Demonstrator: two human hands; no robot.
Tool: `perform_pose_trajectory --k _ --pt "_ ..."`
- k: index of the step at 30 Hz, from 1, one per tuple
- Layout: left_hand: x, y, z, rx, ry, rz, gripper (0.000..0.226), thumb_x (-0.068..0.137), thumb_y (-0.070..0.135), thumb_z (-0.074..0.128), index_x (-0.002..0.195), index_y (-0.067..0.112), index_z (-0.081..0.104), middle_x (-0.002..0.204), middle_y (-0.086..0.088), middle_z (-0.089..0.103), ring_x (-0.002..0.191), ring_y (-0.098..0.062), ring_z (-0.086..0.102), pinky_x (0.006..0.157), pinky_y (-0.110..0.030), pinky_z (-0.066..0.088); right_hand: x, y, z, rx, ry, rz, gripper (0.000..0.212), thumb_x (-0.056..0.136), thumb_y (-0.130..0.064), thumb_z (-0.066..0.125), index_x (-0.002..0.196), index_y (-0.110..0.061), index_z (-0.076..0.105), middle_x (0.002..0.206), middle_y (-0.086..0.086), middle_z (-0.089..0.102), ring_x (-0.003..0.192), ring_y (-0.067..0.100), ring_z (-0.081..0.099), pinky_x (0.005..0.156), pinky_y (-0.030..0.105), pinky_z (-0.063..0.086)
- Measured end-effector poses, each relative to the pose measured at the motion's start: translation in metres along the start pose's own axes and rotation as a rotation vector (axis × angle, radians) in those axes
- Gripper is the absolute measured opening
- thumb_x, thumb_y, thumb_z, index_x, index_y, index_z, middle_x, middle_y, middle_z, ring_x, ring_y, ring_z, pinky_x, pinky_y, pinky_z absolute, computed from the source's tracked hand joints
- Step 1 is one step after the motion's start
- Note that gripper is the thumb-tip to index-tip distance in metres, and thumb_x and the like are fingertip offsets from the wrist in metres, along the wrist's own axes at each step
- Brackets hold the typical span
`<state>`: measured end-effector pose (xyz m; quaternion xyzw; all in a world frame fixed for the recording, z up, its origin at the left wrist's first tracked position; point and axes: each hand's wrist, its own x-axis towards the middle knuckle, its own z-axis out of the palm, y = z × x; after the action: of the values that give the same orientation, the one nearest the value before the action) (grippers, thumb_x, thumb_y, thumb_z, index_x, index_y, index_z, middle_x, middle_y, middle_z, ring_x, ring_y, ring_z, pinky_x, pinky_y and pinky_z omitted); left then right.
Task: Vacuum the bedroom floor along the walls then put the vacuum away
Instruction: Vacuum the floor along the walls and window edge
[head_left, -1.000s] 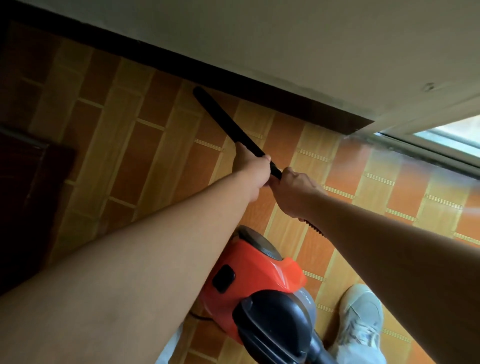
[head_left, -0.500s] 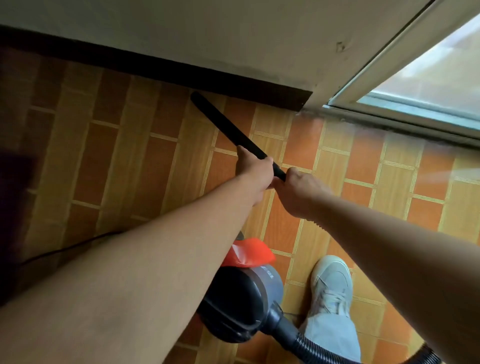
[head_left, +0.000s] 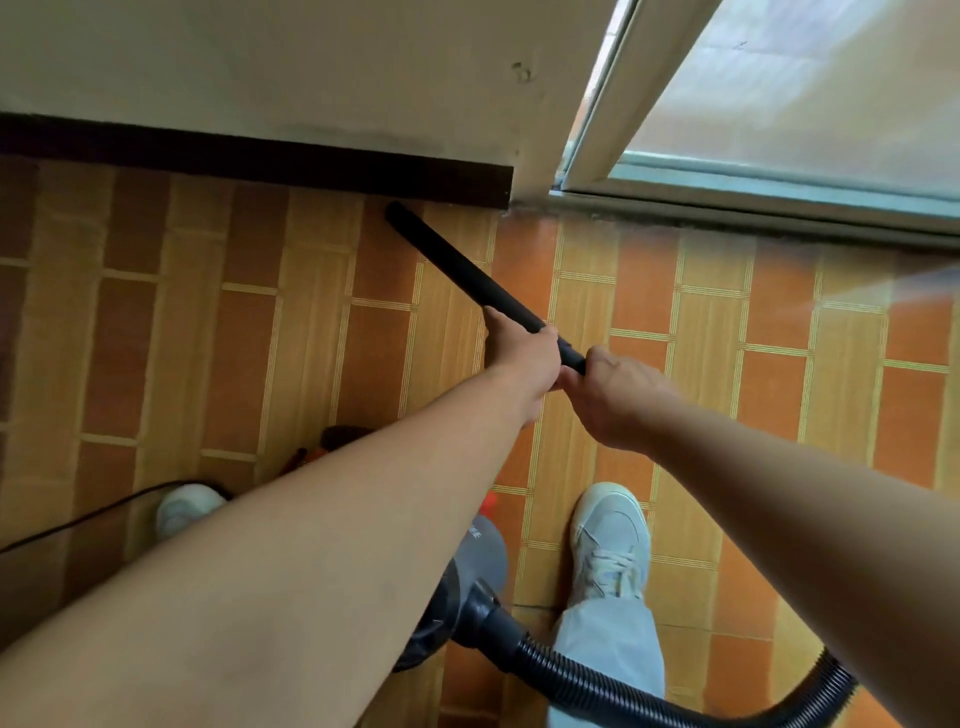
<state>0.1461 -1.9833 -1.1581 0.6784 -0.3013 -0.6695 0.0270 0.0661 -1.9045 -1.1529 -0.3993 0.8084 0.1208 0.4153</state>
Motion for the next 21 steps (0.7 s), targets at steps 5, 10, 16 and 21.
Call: perform_pose_trajectory --k 5,10,16,21 --pt "-0.008 -0.012 0.032 0.023 -0.043 0.008 0.076 0.103 0.012 0.057 0.160 0.034 0.013 0.135 -0.005 0.054 0.106 -0.028 0.066 0.079 -0.040 0.064 -0.011 0.035 -0.002 0.032 -0.007 0.018 0.045 0.106 -0.059 0.025 0.105 -0.016 0.040 0.087 0.006 0.056 0.078 0.027 0.056 0.065 0.037 0.041" --pt "-0.019 -0.028 0.066 0.054 -0.060 -0.005 0.074 0.103 0.014 0.058 0.159 0.037 0.015 0.134 -0.003 0.055 0.114 -0.031 0.065 0.095 -0.050 0.059 -0.028 0.068 -0.006 0.004 -0.022 0.055 0.045 0.107 -0.057 0.023 0.104 -0.015 0.038 0.087 0.005 0.051 0.071 0.024 0.048 0.062 0.038 0.036" --pt "-0.031 -0.044 0.102 0.080 -0.087 -0.022 0.071 0.101 0.014 0.058 0.156 0.034 0.019 0.130 -0.005 0.058 0.109 -0.031 0.067 0.093 -0.050 0.060 -0.044 0.106 -0.004 0.035 -0.024 0.122 0.045 0.106 -0.059 0.023 0.100 -0.018 0.039 0.080 0.002 0.052 0.064 0.018 0.048 0.058 0.036 0.037" --pt "-0.037 -0.051 0.117 0.090 -0.105 -0.025 0.075 0.101 0.013 0.058 0.158 0.038 0.016 0.129 -0.006 0.057 0.107 -0.031 0.068 0.092 -0.050 0.061 -0.047 0.124 0.003 0.051 -0.027 0.126 0.049 0.104 -0.062 0.021 0.102 -0.017 0.041 0.083 0.005 0.055 0.073 0.026 0.057 0.067 0.041 0.048"
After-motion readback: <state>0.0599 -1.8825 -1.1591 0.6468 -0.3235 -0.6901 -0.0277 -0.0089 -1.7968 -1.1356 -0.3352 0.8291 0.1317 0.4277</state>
